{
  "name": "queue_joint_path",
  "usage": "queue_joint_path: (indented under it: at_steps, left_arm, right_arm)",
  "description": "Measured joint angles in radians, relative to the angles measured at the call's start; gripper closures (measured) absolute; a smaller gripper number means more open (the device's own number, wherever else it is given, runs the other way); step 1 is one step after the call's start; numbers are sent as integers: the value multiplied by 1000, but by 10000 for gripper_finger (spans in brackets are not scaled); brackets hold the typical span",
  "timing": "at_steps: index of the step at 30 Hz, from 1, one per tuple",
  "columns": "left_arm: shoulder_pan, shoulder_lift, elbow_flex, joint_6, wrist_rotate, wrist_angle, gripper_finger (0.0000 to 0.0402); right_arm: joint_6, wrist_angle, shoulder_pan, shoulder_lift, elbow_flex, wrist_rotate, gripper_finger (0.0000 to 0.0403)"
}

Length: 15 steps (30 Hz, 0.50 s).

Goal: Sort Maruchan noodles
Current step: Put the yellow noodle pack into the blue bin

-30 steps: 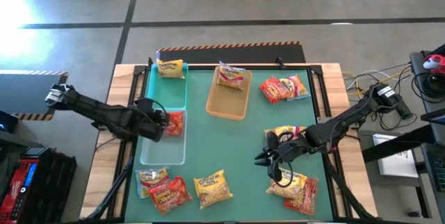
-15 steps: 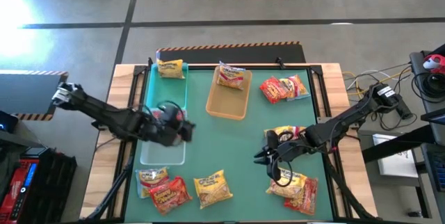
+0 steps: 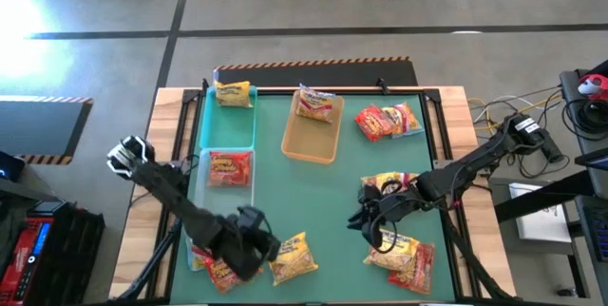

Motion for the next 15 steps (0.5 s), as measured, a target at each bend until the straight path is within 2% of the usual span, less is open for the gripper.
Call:
queue_joint_path:
  at_steps: [2, 7, 12, 15]
  left_arm:
    - [-18, 39, 36, -16, 8, 25, 262]
    - [-28, 131, 118, -33, 63, 33, 280]
    - [-28, 182, 175, -33, 68, 45, 291]
    - [-28, 203, 195, -33, 95, 60, 296]
  right_arm:
    - [-4, 1, -6, 0, 0, 16, 310]
    - [4, 1, -7, 0, 0, 150, 310]
    - [102, 0, -11, 0, 0, 165, 310]
    - [98, 10, -11, 0, 0, 190, 310]
